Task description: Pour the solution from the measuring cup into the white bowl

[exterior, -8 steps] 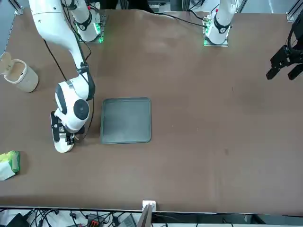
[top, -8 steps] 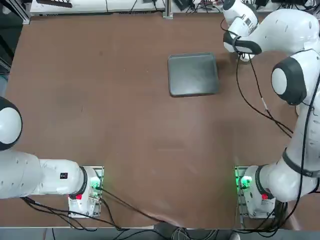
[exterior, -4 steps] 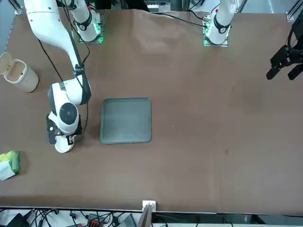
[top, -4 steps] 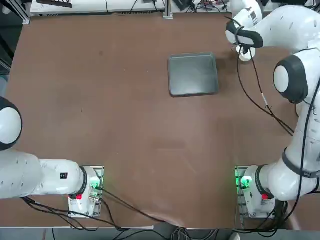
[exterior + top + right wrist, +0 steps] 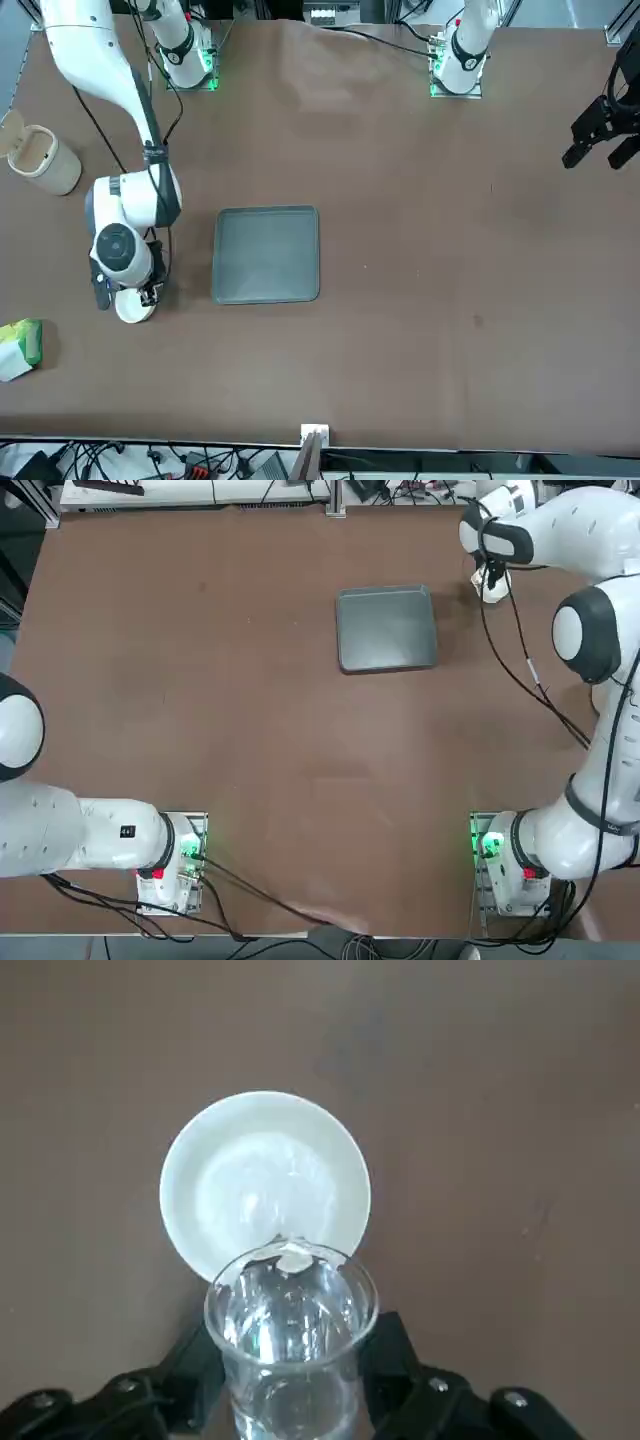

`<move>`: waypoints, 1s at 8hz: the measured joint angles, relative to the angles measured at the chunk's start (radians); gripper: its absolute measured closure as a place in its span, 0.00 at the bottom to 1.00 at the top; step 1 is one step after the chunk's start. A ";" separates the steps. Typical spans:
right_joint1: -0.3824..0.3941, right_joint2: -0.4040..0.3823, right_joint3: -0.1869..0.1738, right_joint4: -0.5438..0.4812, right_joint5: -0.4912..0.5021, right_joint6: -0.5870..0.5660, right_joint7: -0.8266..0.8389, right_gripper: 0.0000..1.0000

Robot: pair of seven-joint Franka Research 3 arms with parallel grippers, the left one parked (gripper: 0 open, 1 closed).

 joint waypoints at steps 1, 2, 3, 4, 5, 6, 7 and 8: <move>-0.013 -0.001 -0.001 0.009 0.052 0.000 -0.054 0.27; -0.029 -0.002 -0.001 0.015 0.108 -0.001 -0.115 0.27; -0.046 -0.003 -0.002 0.021 0.167 -0.001 -0.174 0.27; -0.067 -0.005 -0.003 0.025 0.219 -0.001 -0.227 0.27; -0.089 -0.007 -0.004 0.026 0.264 -0.001 -0.270 0.27; -0.112 -0.009 -0.004 0.026 0.315 -0.001 -0.310 0.27; -0.132 -0.011 -0.004 0.027 0.375 -0.001 -0.354 0.27; -0.149 -0.013 -0.005 0.027 0.435 -0.001 -0.394 0.27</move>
